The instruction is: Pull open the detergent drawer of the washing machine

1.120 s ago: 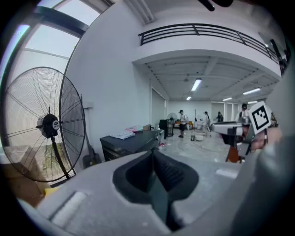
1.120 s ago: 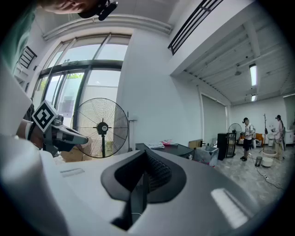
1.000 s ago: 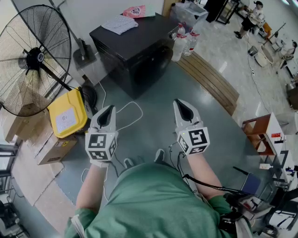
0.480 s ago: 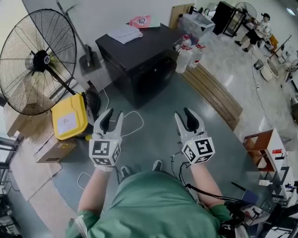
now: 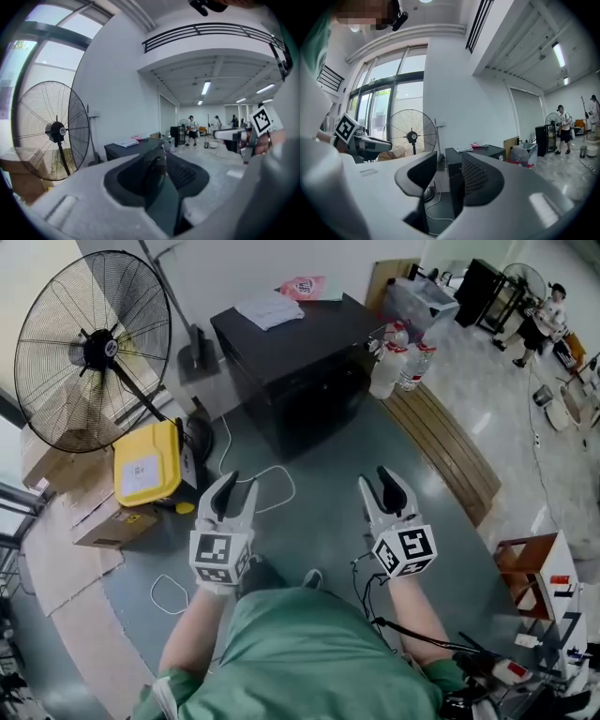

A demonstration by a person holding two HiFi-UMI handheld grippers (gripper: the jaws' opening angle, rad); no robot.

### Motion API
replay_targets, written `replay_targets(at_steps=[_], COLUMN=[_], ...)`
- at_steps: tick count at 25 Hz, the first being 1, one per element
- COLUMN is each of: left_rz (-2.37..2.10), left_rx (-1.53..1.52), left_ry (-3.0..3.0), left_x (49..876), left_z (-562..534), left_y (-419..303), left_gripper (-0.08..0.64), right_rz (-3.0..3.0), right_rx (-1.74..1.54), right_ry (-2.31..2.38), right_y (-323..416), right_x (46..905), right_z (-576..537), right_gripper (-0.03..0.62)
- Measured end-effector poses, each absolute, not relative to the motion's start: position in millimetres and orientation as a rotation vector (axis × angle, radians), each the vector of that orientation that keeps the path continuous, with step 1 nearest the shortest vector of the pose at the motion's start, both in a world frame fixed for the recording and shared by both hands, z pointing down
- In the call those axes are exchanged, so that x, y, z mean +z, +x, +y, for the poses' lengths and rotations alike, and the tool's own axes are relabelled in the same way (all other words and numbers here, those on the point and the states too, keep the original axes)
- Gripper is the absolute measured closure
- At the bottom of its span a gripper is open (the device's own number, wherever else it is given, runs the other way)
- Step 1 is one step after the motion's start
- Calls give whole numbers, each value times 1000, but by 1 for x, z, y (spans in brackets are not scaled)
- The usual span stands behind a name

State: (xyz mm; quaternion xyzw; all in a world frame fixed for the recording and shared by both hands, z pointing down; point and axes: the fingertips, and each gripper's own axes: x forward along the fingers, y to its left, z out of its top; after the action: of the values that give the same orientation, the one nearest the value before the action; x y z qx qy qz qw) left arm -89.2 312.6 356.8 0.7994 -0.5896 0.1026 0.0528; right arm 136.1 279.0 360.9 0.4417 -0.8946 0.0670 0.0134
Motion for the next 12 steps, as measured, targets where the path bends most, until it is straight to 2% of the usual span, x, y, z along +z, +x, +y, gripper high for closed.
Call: replay_targets(at_steps=[12], left_rz=[-1736], left_rx=[326], left_ry=[2409], left_x=[383], left_z=[244], left_y=[-124], left_gripper=[432], right_rz=[-2751], right_rx=[300], right_ry=[1380], right_y=[104], right_x=[384], right_z=[220], right_gripper=[443])
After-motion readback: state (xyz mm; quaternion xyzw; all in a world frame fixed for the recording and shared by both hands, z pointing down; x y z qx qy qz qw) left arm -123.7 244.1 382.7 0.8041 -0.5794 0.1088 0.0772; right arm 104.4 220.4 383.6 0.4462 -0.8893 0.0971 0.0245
